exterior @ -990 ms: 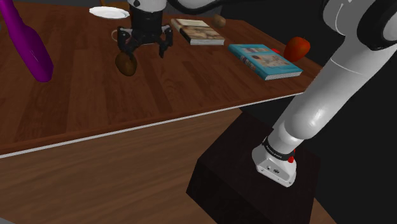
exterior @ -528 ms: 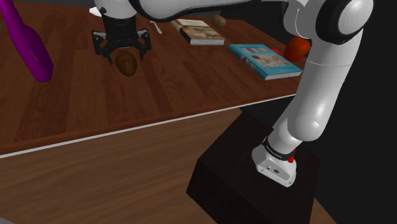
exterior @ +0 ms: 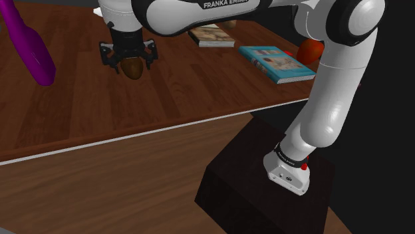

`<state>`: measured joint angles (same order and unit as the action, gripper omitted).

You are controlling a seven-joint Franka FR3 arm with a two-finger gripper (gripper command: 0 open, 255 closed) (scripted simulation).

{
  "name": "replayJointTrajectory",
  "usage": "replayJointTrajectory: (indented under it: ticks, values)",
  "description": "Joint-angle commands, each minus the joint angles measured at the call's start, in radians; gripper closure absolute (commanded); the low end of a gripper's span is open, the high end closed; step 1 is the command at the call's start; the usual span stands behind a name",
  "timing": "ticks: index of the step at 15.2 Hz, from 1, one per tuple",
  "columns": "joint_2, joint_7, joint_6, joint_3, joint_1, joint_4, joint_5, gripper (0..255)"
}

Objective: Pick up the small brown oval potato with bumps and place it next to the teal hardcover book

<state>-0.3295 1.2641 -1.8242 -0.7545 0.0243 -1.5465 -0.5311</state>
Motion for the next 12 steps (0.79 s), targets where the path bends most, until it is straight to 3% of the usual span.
replayJointTrajectory:
  ticks: [1,4,5,12]
  values:
    - [-0.001,0.0,-0.001,0.0,0.0,0.0,0.0,0]
    - [-0.001,0.0,-0.001,0.0,0.0,0.0,0.0,0]
    - [-0.001,0.0,-0.001,0.0,0.0,0.0,0.0,255]
    - [-0.001,0.0,-0.001,0.0,0.0,0.0,-0.001,255]
